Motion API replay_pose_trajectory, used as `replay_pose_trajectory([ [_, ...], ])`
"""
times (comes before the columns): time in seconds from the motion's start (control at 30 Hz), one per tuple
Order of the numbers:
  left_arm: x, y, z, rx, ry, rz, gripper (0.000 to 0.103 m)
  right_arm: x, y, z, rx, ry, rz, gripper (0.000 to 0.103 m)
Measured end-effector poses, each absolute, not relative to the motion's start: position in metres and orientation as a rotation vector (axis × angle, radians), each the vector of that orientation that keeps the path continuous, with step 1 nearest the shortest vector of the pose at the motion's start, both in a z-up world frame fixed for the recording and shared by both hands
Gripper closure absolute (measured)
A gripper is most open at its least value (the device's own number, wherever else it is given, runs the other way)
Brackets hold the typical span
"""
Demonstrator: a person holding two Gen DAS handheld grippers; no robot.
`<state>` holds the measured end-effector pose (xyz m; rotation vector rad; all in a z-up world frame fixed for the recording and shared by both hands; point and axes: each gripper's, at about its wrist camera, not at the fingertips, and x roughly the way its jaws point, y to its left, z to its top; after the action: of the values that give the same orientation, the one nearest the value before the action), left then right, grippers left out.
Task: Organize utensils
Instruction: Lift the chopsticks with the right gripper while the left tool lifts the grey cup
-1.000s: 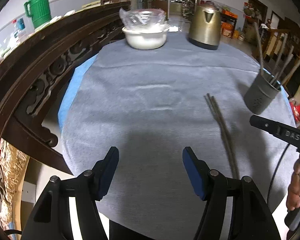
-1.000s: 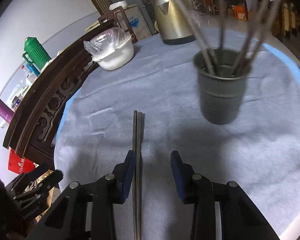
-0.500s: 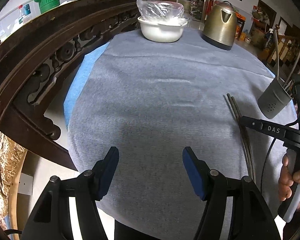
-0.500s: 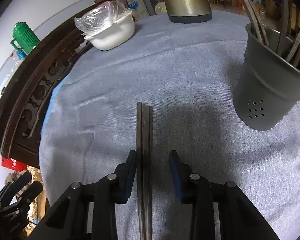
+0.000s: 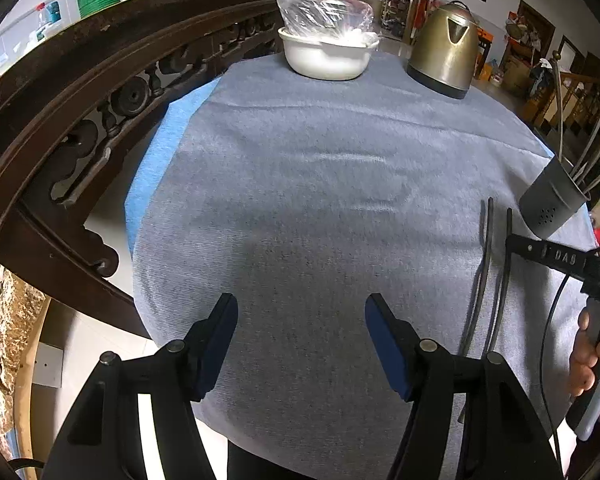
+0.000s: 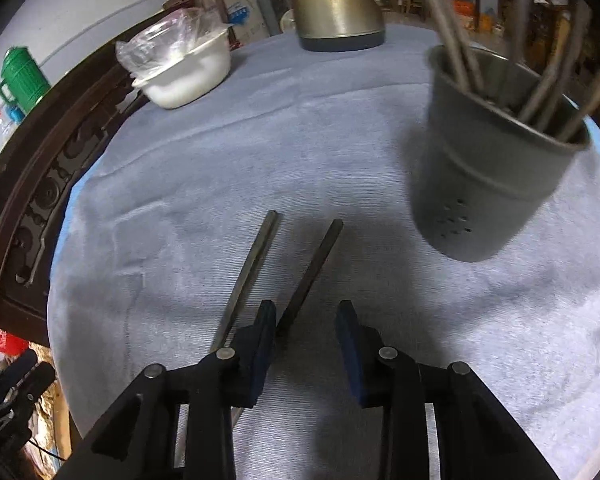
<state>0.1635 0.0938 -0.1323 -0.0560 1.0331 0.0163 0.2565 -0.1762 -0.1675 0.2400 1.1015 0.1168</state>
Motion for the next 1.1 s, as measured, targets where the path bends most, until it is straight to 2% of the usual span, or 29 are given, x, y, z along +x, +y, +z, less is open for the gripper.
replay_pose_trajectory([
  [0.37, 0.166, 0.087, -0.130, -0.045, 1.036, -0.003, 0.036, 0.283, -0.182, -0.174, 0.369, 1.130, 0.050, 0.069],
  [0.4, 0.167, 0.086, -0.128, -0.042, 1.034, -0.009, 0.036, 0.286, -0.181, -0.174, 0.361, 1.131, 0.038, 0.076],
  [0.43, 0.168, 0.083, -0.125, -0.036, 1.029, -0.019, 0.036, 0.287, -0.180, -0.175, 0.352, 1.137, 0.039, 0.090],
  [0.53, 0.173, 0.076, -0.117, -0.036, 1.020, -0.060, 0.036, 0.285, -0.181, -0.175, 0.366, 1.127, 0.052, 0.096],
  [0.8, 0.209, 0.025, -0.112, 0.021, 1.073, -0.256, 0.036, 0.254, -0.200, -0.155, 0.363, 1.040, 0.111, 0.097],
  [1.1, 0.259, -0.045, -0.133, 0.097, 1.167, -0.384, 0.036, 0.230, -0.241, -0.150, 0.419, 1.025, 0.086, 0.097],
])
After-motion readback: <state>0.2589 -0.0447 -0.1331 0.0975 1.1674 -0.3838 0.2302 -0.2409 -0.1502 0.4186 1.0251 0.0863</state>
